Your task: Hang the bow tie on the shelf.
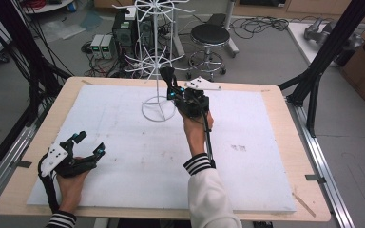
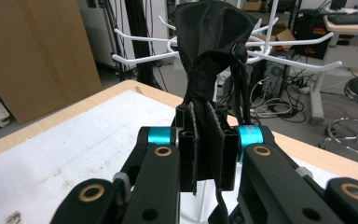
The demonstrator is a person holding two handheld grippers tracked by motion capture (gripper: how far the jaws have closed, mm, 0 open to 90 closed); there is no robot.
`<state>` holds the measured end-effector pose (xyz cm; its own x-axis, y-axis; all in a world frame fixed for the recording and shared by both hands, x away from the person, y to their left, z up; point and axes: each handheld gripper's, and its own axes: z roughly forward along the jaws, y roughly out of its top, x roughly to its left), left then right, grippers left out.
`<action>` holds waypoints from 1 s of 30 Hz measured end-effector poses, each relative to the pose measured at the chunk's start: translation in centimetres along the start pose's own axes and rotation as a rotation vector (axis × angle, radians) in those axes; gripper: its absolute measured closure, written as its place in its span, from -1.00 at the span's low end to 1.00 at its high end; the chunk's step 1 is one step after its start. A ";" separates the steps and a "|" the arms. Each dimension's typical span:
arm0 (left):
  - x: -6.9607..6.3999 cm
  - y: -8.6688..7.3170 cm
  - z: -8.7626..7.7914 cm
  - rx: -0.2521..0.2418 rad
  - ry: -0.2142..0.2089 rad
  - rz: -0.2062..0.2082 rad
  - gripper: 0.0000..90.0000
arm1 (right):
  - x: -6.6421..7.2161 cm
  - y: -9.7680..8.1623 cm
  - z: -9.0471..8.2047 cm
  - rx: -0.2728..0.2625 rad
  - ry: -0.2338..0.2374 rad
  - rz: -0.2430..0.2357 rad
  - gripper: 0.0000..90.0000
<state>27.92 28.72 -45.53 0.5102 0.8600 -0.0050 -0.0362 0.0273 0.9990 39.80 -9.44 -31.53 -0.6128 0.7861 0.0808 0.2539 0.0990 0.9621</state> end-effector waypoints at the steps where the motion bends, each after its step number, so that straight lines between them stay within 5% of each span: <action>1: 0.0 0.0 0.0 0.001 0.001 -0.001 -0.64 | 0.0 0.0 0.0 0.000 0.000 0.000 0.85; 14: 0.0 0.0 0.0 -0.003 0.001 -0.002 -0.64 | -0.7 -0.7 2.0 0.005 0.020 0.053 0.84; 30: 0.0 0.0 -0.1 -0.001 -0.001 0.002 -0.64 | -1.0 -1.2 3.3 0.007 0.019 0.027 0.78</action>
<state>27.89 28.79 -45.54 0.5107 0.8597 -0.0034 -0.0382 0.0266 0.9989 42.59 -8.31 -33.66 -0.6196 0.7769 0.1117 0.2758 0.0823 0.9577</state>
